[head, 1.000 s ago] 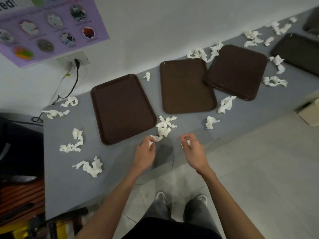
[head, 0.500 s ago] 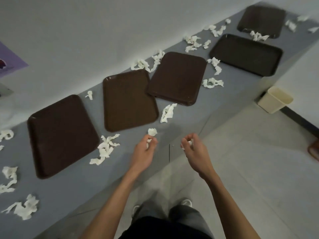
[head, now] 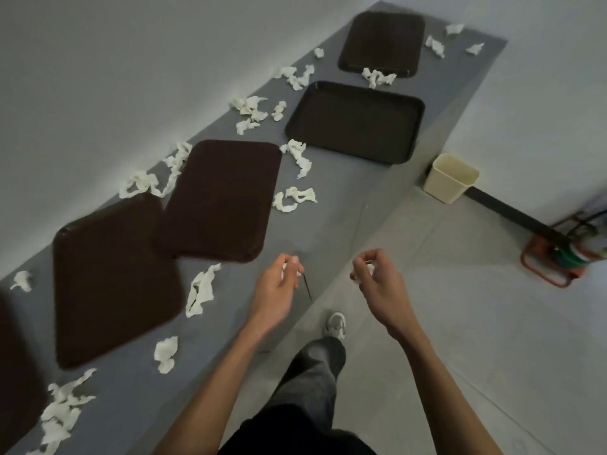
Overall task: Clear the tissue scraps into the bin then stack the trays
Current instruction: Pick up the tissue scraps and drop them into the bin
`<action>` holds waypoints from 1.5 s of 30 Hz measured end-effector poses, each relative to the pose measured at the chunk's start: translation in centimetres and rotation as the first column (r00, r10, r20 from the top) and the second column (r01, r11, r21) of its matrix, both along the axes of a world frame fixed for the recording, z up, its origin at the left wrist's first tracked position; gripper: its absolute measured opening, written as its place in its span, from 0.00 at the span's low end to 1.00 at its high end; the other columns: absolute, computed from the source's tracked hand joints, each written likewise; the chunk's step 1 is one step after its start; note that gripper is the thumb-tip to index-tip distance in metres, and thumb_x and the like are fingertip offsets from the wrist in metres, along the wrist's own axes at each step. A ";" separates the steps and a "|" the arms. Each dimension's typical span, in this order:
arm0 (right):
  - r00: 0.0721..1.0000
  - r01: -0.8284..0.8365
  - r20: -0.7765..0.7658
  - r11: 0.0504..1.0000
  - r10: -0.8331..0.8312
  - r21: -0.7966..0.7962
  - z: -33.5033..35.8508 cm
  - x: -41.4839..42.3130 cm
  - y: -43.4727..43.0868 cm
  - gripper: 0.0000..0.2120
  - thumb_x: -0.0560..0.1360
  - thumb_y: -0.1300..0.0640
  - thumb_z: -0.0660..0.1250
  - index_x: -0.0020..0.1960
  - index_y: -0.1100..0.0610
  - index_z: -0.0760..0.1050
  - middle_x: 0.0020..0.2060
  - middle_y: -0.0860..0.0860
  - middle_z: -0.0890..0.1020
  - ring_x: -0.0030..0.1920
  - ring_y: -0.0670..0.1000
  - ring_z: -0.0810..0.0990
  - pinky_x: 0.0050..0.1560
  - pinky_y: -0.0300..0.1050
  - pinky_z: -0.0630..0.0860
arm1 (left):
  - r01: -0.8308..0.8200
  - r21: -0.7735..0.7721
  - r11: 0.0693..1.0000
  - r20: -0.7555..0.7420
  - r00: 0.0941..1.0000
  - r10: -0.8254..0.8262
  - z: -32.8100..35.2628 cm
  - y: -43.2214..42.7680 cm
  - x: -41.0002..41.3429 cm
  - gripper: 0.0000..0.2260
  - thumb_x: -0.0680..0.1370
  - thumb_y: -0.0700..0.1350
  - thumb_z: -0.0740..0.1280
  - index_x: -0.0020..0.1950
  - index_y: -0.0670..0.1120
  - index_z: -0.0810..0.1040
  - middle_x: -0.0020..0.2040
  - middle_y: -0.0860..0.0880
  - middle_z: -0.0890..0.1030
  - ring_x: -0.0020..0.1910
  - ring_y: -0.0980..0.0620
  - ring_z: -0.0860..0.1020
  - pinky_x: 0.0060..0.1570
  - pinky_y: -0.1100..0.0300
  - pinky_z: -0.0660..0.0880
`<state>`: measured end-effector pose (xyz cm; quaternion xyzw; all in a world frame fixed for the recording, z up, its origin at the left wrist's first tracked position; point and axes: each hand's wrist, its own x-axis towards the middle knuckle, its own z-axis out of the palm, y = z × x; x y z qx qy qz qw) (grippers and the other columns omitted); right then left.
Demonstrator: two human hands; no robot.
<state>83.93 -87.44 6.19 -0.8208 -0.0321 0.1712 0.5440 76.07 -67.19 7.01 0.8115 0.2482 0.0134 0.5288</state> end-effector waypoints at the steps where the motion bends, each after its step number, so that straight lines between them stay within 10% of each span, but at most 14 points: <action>1: 1.000 0.021 -0.006 1.000 -0.021 -0.004 -0.1 1.8 -0.8 0.07 0.84 0.45 0.65 0.54 0.48 0.75 0.41 0.47 0.87 0.44 0.44 0.85 0.47 0.52 0.82 | 0.023 -0.007 1.000 0.000 1.000 -0.023 -0.1 -0.8 2.5 0.17 0.87 0.56 0.57 0.46 0.48 0.77 0.33 0.52 0.74 0.31 0.58 0.70 0.33 0.64 0.67; 14: 0.947 0.316 -0.079 0.947 -0.311 0.061 2.5 27.1 -12.9 0.12 0.85 0.39 0.62 0.53 0.47 0.74 0.43 0.48 0.84 0.40 0.43 0.80 0.41 0.44 0.78 | 0.177 -0.172 0.969 0.029 0.984 -0.175 0.3 -14.4 33.6 0.13 0.77 0.55 0.58 0.42 0.47 0.72 0.35 0.53 0.73 0.36 0.52 0.70 0.41 0.42 0.70; 32: 0.920 0.233 -0.373 0.935 -0.123 0.266 -5.0 64.9 -32.1 0.09 0.85 0.49 0.65 0.53 0.55 0.76 0.43 0.53 0.78 0.40 0.52 0.74 0.35 0.44 0.71 | 0.135 -0.359 0.924 -0.042 0.986 -0.161 -4.2 -35.3 67.1 0.07 0.83 0.53 0.68 0.61 0.58 0.79 0.51 0.54 0.85 0.45 0.49 0.85 0.38 0.59 0.78; 45: 0.825 0.359 -0.525 0.911 -0.208 0.203 -20.8 87.0 -38.0 0.11 0.81 0.60 0.72 0.62 0.60 0.76 0.53 0.55 0.83 0.46 0.55 0.83 0.49 0.51 0.83 | -0.007 -0.372 0.928 -0.221 0.972 -0.081 -21.8 -41.9 90.0 0.09 0.86 0.52 0.60 0.58 0.52 0.78 0.48 0.49 0.84 0.43 0.57 0.82 0.43 0.62 0.77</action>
